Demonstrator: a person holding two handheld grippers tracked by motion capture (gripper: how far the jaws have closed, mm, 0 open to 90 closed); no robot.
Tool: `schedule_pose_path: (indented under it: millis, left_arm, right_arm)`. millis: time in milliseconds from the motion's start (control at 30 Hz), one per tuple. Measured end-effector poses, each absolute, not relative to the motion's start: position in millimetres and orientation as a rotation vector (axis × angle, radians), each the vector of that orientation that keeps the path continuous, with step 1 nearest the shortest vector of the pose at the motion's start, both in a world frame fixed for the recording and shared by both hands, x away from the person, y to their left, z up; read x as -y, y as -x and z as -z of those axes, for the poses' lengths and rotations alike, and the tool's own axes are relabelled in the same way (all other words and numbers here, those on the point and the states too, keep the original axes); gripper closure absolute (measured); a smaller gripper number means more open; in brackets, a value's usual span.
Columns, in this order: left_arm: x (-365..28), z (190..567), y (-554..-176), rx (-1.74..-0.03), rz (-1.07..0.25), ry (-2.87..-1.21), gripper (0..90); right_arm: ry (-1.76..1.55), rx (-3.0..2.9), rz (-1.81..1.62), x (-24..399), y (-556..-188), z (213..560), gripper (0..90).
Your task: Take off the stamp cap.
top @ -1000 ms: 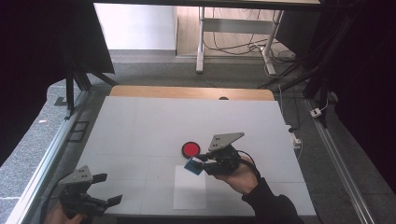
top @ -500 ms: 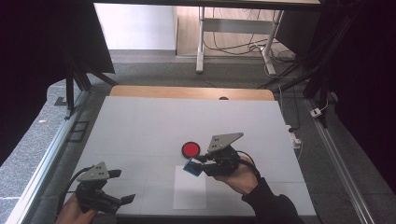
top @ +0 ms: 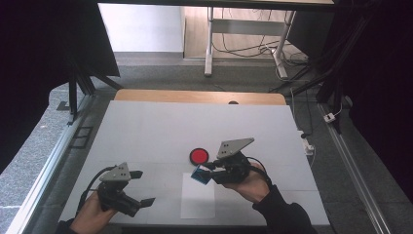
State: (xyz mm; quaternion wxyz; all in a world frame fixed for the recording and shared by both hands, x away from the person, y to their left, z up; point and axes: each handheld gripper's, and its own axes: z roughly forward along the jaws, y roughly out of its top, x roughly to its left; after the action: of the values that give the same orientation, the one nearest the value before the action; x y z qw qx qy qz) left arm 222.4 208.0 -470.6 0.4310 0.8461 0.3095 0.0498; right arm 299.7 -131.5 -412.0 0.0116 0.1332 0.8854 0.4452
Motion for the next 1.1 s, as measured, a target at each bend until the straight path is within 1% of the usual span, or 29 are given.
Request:
schedule_pose_path:
  millis: [200,333,700,867,1100]
  left_arm:
    - [-193.1,470.1,-233.9,-0.726,-0.124,-2.140,0.0]
    - [-184.8,468.5,-244.3,-0.709,-0.086,-2.121,0.1]
    - [-159.0,466.3,-270.6,-0.612,-0.039,-2.108,0.2]
    - [-147.2,466.3,-278.9,-0.516,-0.016,-2.146,0.0]
    - [-126.8,467.6,-287.6,-0.448,0.006,-2.177,0.0]
  right_arm:
    - [-0.389,-2.766,-1.412,131.7,-299.3,409.9,70.9]
    - [-0.381,-2.773,-1.411,131.5,-298.7,409.0,70.8]
    - [-0.359,-2.767,-1.430,134.1,-300.1,403.1,70.9]
    - [-0.331,-2.774,-1.442,132.7,-300.5,401.1,70.8]
    - [-0.274,-2.798,-1.438,127.4,-300.5,401.7,70.9]
